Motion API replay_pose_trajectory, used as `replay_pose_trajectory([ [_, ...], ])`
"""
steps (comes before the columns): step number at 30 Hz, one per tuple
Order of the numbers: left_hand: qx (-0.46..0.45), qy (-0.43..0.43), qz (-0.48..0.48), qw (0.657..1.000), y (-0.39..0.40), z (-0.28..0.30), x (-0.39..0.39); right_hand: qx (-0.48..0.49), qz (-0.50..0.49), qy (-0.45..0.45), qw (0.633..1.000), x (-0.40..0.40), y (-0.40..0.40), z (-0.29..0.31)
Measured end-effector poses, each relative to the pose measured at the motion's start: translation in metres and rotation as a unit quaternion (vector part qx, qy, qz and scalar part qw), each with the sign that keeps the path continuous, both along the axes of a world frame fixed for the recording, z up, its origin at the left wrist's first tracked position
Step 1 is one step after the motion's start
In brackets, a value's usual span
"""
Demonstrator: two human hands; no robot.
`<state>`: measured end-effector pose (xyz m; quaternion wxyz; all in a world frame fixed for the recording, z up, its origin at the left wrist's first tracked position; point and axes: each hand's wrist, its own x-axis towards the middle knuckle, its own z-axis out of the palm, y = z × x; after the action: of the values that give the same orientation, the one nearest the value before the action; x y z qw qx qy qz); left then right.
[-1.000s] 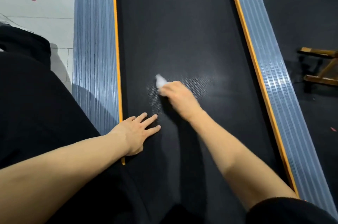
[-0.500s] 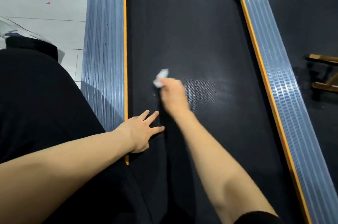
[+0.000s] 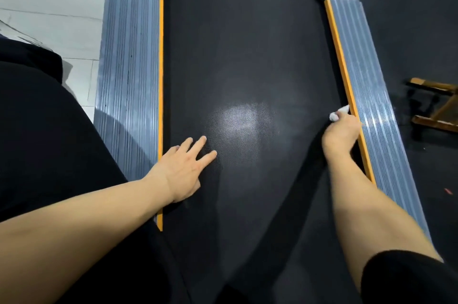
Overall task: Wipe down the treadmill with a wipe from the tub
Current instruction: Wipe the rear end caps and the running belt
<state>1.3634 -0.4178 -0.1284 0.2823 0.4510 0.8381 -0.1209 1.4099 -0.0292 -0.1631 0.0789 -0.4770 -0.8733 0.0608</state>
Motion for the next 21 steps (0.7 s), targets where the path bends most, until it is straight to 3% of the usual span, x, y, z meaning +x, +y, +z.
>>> replay_pose_trajectory([
  [2, -0.01, -0.001, 0.004, 1.0, 0.002, -0.003, 0.0, -0.061, -0.028, 0.059, 0.996, -0.028, -0.041, -0.003],
  [4, -0.026, 0.0, -0.001, 1.0, 0.002, -0.008, 0.0, -0.127, 0.13, 0.101, 0.978, -0.061, -0.112, -0.005],
  [5, -0.035, -0.003, -0.001, 0.999, 0.001, -0.011, 0.001, -0.167, 0.232, 0.076, 0.955, -0.075, -0.155, -0.006],
  [7, -0.053, -0.012, -0.005, 0.998, -0.002, -0.014, 0.0, -0.219, 0.425, 0.0, 0.878, -0.089, -0.23, -0.012],
  [10, -0.062, -0.041, -0.002, 0.997, -0.005, -0.014, -0.003, -0.126, 0.605, 0.033, 0.785, -0.096, -0.248, -0.016],
  [11, -0.059, -0.041, -0.002, 0.997, -0.005, -0.013, -0.003, -0.093, 0.611, 0.056, 0.784, -0.096, -0.228, -0.018],
  [13, -0.052, -0.038, 0.0, 0.998, -0.004, -0.013, -0.003, -0.053, 0.504, 0.036, 0.861, -0.086, -0.163, -0.008],
  [15, -0.054, -0.045, 0.006, 0.998, -0.004, -0.014, -0.001, -0.039, 0.291, 0.037, 0.955, -0.062, -0.081, 0.002],
  [16, -0.055, -0.045, 0.008, 0.997, -0.004, -0.014, 0.0, -0.048, 0.182, 0.038, 0.981, -0.05, -0.044, 0.007],
  [19, -0.061, -0.043, 0.009, 0.997, -0.002, -0.013, 0.001, -0.059, -0.015, 0.041, 0.997, -0.033, 0.003, 0.006],
  [21, -0.063, -0.045, 0.012, 0.997, -0.001, -0.013, 0.002, -0.085, -0.001, 0.07, 0.994, -0.051, -0.033, 0.008],
])
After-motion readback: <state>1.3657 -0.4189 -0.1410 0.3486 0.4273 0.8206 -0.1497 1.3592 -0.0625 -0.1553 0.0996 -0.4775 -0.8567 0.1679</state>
